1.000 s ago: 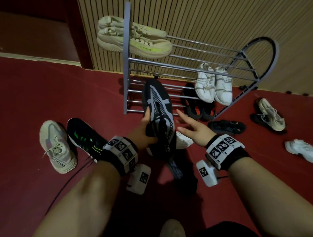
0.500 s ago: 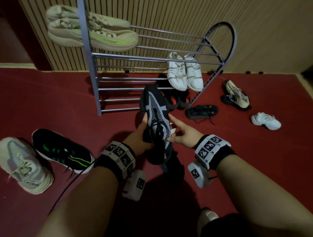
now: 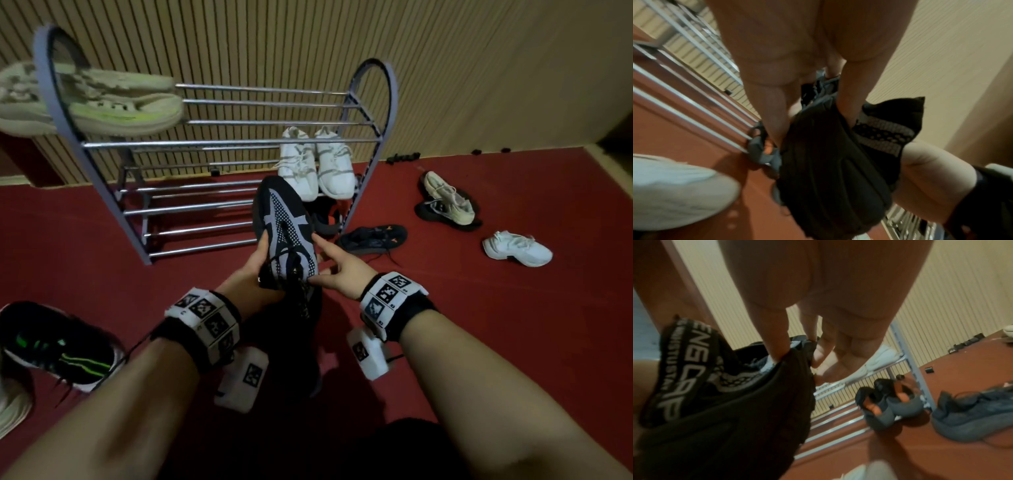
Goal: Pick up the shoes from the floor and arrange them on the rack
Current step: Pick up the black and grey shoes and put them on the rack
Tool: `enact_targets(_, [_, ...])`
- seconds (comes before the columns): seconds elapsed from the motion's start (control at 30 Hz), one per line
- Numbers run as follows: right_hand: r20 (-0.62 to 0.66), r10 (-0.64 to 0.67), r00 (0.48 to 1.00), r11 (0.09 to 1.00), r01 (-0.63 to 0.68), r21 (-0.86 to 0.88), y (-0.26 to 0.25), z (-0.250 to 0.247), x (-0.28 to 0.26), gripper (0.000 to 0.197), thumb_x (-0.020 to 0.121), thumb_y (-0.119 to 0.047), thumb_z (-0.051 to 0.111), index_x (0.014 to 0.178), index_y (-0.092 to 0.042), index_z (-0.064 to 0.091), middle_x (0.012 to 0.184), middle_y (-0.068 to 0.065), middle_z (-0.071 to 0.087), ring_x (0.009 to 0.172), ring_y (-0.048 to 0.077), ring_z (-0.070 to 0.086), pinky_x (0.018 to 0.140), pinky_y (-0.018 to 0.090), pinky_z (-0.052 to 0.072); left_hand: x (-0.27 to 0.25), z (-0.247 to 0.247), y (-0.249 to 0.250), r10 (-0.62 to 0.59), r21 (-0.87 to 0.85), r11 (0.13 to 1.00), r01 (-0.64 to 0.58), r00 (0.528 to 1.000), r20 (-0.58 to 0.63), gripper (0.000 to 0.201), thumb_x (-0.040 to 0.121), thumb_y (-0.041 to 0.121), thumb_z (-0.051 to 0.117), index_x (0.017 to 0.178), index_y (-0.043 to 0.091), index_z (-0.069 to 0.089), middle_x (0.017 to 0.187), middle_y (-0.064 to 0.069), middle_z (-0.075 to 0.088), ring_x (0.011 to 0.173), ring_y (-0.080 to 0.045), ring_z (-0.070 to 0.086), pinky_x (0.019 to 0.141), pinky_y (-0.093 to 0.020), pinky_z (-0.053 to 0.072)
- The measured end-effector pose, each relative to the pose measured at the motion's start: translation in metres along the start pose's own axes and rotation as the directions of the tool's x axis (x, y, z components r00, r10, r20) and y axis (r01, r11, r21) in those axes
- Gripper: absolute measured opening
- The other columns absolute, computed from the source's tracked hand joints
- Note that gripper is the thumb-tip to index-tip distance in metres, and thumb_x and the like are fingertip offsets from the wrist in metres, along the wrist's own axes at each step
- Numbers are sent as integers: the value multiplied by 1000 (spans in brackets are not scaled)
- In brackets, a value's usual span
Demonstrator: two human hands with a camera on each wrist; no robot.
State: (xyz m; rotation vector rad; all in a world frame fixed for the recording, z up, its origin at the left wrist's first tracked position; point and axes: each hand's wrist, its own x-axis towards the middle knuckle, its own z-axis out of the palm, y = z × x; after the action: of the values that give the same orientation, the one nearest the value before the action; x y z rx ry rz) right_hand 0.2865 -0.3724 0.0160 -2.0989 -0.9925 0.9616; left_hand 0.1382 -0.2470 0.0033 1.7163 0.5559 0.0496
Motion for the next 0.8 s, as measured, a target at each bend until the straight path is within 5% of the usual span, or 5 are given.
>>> enact_targets(0.17, [17, -36, 999, 996, 35, 77, 19, -60, -5, 80, 88, -8, 62, 150, -24, 14, 113, -3, 52, 85, 17, 57, 77, 24, 46, 26, 40, 41, -37, -80, 996, 33, 998, -50, 106, 78, -7, 65, 148, 38, -2, 128, 3, 49, 87, -2, 58, 75, -15, 52])
enact_targets(0.3, [23, -25, 999, 995, 23, 96, 31, -109, -15, 79, 88, -5, 61, 150, -23, 15, 112, 2, 54, 72, 15, 53, 73, 31, 45, 42, 79, 78, -23, -131, 991, 11, 995, -92, 101, 80, -11, 61, 148, 36, 2, 126, 9, 47, 85, 0, 58, 66, -9, 51])
enact_targets(0.43, [22, -16, 1000, 995, 14, 97, 35, -148, -23, 78, 90, -4, 58, 151, -22, 13, 119, 4, 56, 82, 20, 61, 72, 29, 48, 65, 95, 105, -27, -73, 997, 23, 998, -53, 107, 78, -11, 63, 147, 41, -1, 144, 3, 39, 119, -19, 53, 91, -32, 50])
enact_targets(0.67, [-86, -19, 996, 994, 28, 104, 55, -178, -9, 73, 90, -5, 58, 150, -22, 19, 109, 4, 58, 84, 24, 63, 53, 7, 45, 113, 101, 112, -6, 20, 1000, 6, 1000, 2, 111, 75, -8, 68, 147, 35, -5, 151, 1, 29, 132, -22, 42, 104, -43, 41])
enact_targets(0.8, [-134, 30, 990, 994, -15, 109, 75, -185, 3, 75, 87, -9, 62, 149, -22, 21, 90, -14, 53, 65, 0, 51, 61, 7, 41, 136, 106, 110, 49, 5, 999, -50, 995, 93, 109, 76, -11, 67, 149, 21, -7, 134, 17, 39, 124, -2, 42, 99, -18, 42])
